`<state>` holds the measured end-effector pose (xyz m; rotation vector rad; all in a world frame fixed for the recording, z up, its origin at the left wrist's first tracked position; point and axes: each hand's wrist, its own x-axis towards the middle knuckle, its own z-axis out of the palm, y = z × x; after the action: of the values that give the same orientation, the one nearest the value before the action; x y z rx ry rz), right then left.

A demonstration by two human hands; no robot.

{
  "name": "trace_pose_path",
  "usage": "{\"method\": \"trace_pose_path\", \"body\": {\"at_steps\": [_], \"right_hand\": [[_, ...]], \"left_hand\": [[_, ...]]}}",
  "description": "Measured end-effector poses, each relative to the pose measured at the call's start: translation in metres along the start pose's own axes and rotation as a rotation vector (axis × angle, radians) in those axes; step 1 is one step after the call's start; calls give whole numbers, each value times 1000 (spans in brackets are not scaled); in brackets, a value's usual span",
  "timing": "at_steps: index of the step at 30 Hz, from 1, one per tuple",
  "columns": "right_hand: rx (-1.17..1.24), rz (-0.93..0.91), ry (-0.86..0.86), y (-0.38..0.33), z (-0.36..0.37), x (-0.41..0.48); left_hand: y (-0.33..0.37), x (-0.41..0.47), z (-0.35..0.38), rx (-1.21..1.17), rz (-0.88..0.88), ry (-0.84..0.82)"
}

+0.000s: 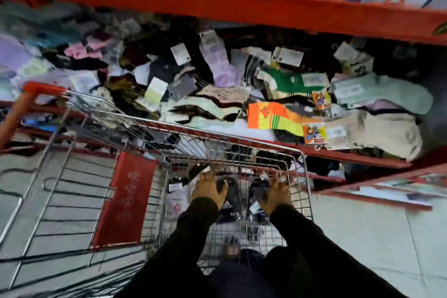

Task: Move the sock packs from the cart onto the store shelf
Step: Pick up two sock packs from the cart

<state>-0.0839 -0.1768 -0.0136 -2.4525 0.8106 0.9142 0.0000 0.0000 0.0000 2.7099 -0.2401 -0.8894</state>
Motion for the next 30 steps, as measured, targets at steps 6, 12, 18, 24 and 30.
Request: {"method": "trace_pose_path", "body": {"at_steps": [6,12,18,24,30], "right_hand": [[169,168,-34,0,34,23],[100,240,40,-4,68,44],[70,317,106,-4,91,60],[84,282,211,2,98,64],[255,258,198,1,79,41]], "left_hand": [[-4,27,44,-122,-273,-243],[-1,49,78,-124,-377,-315],[7,60,105,-216,-501,-212],[8,60,121,-206,-453,-138],[4,46,96,-277,-376,-71]]}}
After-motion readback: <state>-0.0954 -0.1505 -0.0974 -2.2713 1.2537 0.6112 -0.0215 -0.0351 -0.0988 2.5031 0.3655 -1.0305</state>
